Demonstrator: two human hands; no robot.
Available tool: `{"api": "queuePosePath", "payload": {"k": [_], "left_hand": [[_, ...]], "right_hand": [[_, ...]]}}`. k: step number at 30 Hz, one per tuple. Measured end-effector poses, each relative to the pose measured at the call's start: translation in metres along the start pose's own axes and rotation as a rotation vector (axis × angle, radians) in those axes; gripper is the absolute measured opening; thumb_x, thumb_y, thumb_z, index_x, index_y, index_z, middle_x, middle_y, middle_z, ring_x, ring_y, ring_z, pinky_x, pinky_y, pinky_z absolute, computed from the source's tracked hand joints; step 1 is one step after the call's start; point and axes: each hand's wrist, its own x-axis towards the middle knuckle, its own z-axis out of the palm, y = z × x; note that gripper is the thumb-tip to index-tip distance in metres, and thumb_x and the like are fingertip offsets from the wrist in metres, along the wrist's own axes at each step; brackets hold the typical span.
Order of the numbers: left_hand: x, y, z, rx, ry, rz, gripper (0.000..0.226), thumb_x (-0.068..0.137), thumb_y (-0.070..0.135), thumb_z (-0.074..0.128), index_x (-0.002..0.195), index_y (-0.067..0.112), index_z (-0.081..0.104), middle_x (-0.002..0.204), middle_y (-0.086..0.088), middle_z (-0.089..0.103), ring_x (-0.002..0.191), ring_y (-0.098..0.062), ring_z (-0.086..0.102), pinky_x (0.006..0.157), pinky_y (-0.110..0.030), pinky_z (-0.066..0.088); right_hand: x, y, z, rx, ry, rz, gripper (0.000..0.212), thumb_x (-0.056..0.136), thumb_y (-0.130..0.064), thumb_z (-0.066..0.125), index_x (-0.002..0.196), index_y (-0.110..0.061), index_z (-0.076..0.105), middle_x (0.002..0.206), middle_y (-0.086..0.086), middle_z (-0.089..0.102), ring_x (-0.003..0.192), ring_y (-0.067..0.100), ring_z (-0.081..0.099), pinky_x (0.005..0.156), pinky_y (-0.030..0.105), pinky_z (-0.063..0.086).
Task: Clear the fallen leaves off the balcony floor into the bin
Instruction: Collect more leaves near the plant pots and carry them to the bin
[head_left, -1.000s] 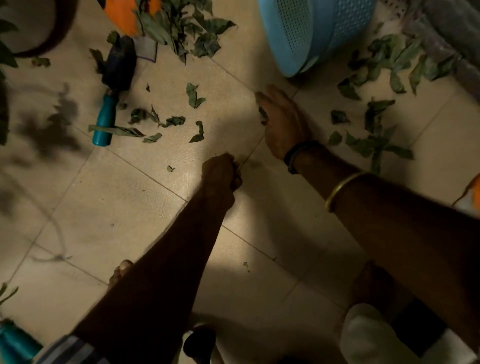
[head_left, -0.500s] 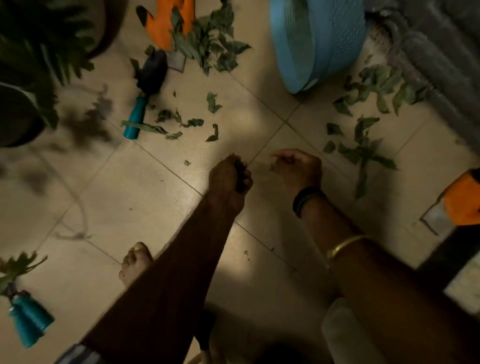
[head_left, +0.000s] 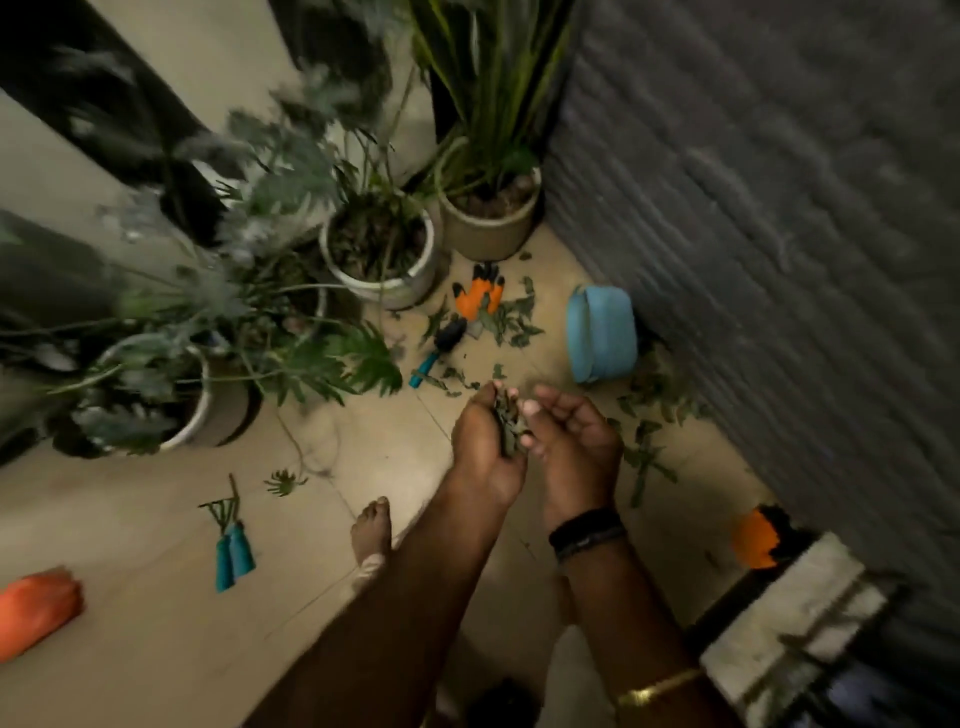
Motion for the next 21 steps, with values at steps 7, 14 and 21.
{"api": "queuePosePath", "payload": {"k": [7,14,21], "left_hand": [[-0.162,0.036,-0.014,-0.238,-0.021,0.192,0.029,0.102,0.035,0.046,0.079,0.021,0.058,0.071,0.004,0.058,0.054,-0.011,0.054,0.035,-0.015,0.032],[-0.248,0.08,-0.097,-0.469,0.06,0.482,0.022,0.101,0.031,0.052,0.086,0.017,0.061,0.076,0.0,0.06,0.067,-0.014,0.056,0.057,-0.029,0.048],[-0.307,0.173,-0.211,-0.614,0.13,0.639,0.023,0.101,0.03,0.053,0.087,0.015,0.063,0.073,-0.003,0.064,0.061,-0.015,0.063,0.055,-0.026,0.053]], "right_hand": [[-0.121,-0.092,0.032,-0.184,-0.305,-0.143,0.025,0.084,0.005,0.069,0.087,-0.02,0.073,0.084,-0.003,0.077,0.081,0.01,0.07,0.058,0.024,0.054],[-0.21,-0.099,0.089,-0.3,-0.61,-0.093,0.017,0.088,0.005,0.068,0.096,-0.01,0.072,0.087,0.004,0.075,0.077,0.01,0.071,0.062,0.022,0.056],[-0.298,-0.063,0.215,-0.406,-0.873,-0.059,0.016,0.088,0.001,0.07,0.095,-0.014,0.072,0.09,0.006,0.075,0.075,0.007,0.07,0.061,0.023,0.057]]}}
